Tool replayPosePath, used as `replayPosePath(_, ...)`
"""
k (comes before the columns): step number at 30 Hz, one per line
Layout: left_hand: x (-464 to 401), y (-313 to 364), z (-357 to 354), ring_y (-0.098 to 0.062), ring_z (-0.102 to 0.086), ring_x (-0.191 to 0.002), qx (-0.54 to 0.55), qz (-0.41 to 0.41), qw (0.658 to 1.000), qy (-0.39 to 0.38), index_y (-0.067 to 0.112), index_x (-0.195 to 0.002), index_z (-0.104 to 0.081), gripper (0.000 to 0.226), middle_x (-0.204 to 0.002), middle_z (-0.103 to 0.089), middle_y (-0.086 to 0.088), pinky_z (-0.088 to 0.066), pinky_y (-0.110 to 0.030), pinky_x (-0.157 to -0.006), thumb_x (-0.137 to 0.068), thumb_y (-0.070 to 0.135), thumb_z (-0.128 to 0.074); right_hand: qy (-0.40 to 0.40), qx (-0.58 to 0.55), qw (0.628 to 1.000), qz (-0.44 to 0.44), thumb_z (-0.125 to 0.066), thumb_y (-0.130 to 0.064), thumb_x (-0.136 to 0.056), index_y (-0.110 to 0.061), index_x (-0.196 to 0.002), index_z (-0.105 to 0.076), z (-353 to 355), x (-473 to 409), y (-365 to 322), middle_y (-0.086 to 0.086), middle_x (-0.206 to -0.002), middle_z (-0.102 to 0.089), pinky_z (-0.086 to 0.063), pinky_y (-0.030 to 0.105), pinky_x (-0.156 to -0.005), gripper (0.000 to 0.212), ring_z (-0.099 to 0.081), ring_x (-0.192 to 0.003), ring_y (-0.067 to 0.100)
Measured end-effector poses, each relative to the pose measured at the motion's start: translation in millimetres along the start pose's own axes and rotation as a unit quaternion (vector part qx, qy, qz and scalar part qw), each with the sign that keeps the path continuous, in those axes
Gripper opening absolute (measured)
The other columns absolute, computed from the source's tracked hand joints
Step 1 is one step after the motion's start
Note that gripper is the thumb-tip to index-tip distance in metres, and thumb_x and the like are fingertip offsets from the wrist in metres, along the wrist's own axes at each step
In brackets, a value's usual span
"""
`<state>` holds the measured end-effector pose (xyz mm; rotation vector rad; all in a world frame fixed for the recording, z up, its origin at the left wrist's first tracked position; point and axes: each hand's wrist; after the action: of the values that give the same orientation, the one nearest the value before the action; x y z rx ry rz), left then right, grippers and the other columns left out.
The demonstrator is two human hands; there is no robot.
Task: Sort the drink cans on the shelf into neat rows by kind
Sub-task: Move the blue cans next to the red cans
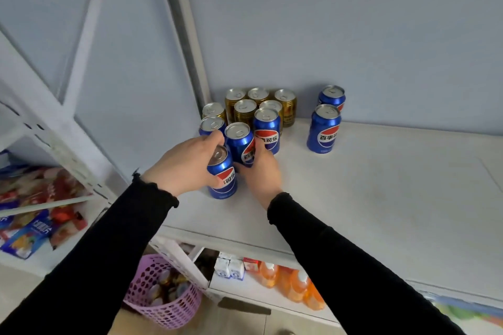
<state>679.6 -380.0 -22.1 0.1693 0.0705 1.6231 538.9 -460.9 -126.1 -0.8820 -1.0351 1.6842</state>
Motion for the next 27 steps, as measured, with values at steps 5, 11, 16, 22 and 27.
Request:
replayPosePath(5, 4, -3, -2, -0.020, -0.060, -0.105, 0.040, -0.027, 0.999, 0.001, 0.032, -0.123, -0.039, 0.069, -0.127, -0.060, 0.005, -0.054, -0.038, -0.084, -0.073, 0.036, -0.086, 0.010, 0.003, 1.000, -0.027, -0.082, -0.025, -0.080, -0.022, -0.140, -0.047, 4, 10, 2, -0.004, -0.134, -0.062, -0.050, 0.035, -0.104, 0.069, -0.059, -0.122, 0.015)
replayPosePath(11, -1, 21, -2, -0.014, -0.062, -0.098, 0.101, -0.091, 0.990, 0.026, 0.036, -0.118, -0.042, 0.061, -0.120, -0.064, 0.009, -0.055, -0.037, -0.079, -0.074, 0.040, -0.084, 0.071, -0.038, 0.996, -0.039, -0.084, -0.029, -0.079, -0.028, -0.128, -0.050, 56, 52, 14, -0.016, -0.116, -0.061, -0.046, 0.008, -0.076, 0.059, -0.060, -0.098, -0.004)
replayPosePath(16, -11, 93, -3, -0.014, -0.061, -0.108, 0.128, -0.155, 0.979, 0.028, 0.037, -0.126, -0.042, 0.066, -0.129, -0.061, 0.010, -0.056, -0.040, -0.085, -0.075, 0.044, -0.084, 0.165, -0.029, 0.985, -0.037, -0.087, -0.027, -0.074, -0.022, -0.114, -0.054, 134, 88, 35, -0.013, -0.100, -0.065, -0.045, 0.005, -0.064, 0.052, -0.060, -0.082, -0.012)
replayPosePath(22, -28, 223, -25, -0.015, -0.062, -0.114, 0.144, -0.215, 0.966, 0.007, 0.035, -0.131, -0.040, 0.072, -0.135, -0.059, 0.006, -0.057, -0.039, -0.089, -0.075, 0.041, -0.085, 0.237, -0.005, 0.971, -0.033, -0.087, -0.027, -0.075, -0.021, -0.121, -0.055, 247, 133, 75, -0.008, -0.106, -0.064, -0.045, 0.005, -0.069, 0.056, -0.061, -0.088, -0.004)
replayPosePath(27, -43, 343, -45, -0.018, -0.062, -0.109, 0.155, -0.223, 0.962, -0.011, 0.031, -0.129, -0.042, 0.069, -0.129, -0.062, 0.005, -0.055, -0.038, -0.088, -0.075, 0.042, -0.084, 0.251, 0.022, 0.967, -0.044, -0.086, -0.032, -0.073, -0.026, -0.117, -0.057, 356, 171, 122, -0.009, -0.106, -0.065, -0.046, 0.011, -0.070, 0.053, -0.064, -0.092, 0.003)
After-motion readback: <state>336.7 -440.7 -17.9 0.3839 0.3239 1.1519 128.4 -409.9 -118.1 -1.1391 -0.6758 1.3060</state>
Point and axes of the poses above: each hand's wrist, its own x-axis away from the middle knuckle, its own z-axis out of the back of the hand, y = z × x
